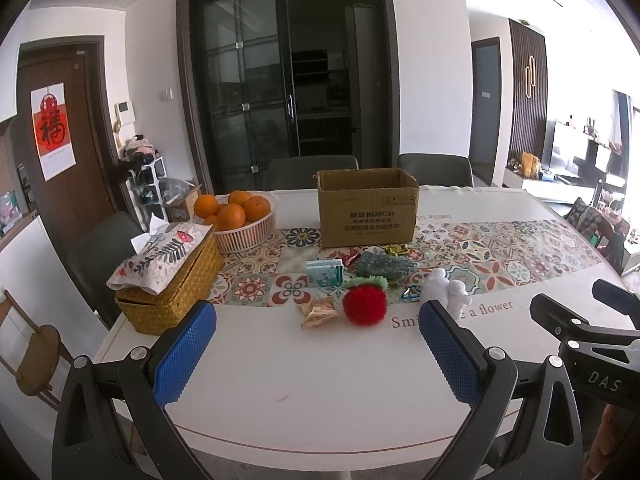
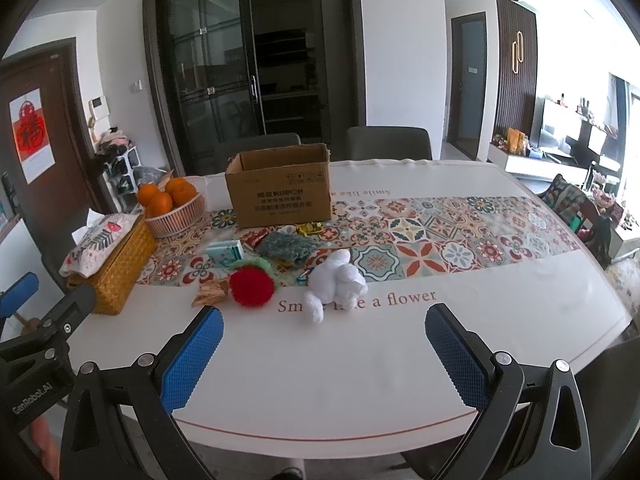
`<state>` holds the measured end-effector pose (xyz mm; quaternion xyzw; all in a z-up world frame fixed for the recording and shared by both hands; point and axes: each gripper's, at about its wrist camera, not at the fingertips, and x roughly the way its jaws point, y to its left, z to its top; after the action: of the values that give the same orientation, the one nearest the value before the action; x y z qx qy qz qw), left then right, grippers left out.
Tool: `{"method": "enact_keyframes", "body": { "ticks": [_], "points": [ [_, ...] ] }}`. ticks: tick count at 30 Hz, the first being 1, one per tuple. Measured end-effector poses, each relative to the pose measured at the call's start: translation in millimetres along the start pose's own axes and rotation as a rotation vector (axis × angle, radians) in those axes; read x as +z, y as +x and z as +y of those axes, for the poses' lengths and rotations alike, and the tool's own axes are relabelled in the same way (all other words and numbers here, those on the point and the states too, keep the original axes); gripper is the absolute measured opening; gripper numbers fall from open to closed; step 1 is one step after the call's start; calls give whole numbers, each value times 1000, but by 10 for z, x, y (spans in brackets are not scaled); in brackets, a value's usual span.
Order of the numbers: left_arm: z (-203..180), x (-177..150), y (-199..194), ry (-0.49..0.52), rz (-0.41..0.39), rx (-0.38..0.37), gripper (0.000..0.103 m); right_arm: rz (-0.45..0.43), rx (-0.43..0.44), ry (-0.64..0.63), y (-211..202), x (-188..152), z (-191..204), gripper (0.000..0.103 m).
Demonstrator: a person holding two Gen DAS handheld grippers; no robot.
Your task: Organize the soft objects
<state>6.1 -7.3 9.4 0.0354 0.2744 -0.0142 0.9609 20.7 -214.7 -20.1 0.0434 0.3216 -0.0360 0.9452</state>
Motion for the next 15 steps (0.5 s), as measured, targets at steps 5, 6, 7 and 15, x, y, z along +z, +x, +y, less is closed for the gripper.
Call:
{"method": "enact_keyframes", "body": {
  "ticks": [5, 6, 7, 15],
  "points": [
    [-13, 0, 6, -2, 1, -3, 103, -1, -1, 1, 2, -8, -2, 102],
    [-21, 2, 9, -2, 1, -3, 103, -1, -1, 0, 4, -6, -2, 102],
    [-24, 2, 9, -1, 0, -3, 103, 0, -1, 1, 3, -5, -4, 102],
    [-33, -2, 11, -1, 3, -2, 103, 4, -1, 2, 14, -4, -10, 102]
  ]
}}
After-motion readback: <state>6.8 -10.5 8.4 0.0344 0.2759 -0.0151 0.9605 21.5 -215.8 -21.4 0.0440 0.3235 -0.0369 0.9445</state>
